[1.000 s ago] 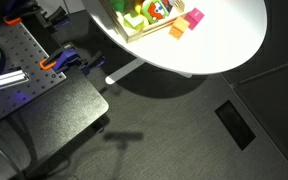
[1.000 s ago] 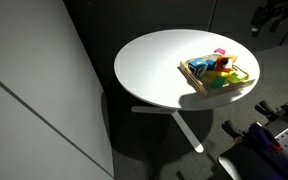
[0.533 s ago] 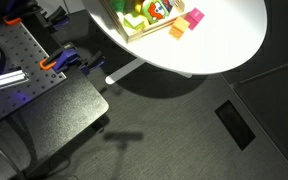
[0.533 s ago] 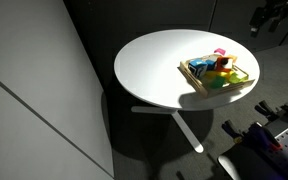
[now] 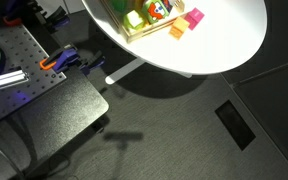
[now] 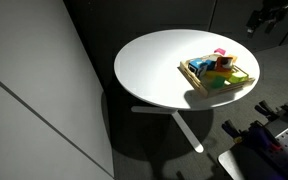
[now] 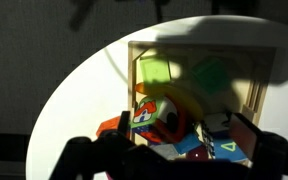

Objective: Remove the plush block from the wooden tray

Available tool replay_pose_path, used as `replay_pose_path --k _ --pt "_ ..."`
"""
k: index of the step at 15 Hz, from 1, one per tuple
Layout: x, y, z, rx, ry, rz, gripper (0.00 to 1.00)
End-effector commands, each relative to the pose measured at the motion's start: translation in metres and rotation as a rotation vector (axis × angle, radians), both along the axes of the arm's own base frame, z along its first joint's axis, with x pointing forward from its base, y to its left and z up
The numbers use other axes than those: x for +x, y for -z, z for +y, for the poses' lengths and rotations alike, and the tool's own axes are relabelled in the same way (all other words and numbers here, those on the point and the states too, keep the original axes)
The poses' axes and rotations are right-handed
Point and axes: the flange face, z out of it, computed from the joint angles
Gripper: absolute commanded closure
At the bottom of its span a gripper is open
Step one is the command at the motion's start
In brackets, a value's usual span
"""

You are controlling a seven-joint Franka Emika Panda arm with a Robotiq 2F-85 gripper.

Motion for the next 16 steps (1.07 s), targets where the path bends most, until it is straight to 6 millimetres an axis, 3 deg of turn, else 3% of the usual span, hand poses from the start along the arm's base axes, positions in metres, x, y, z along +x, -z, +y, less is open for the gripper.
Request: replay_pose_path --k 1,9,16 --pt "0.015 0.015 -0.02 -0.012 0.012 -0.059 0.0" --pt "0.028 0.068 -0.051 -0.037 0.072 -0.08 0.0" --pt "0.04 0.096 -0.039 -0.043 -0.026 -0.091 0.0"
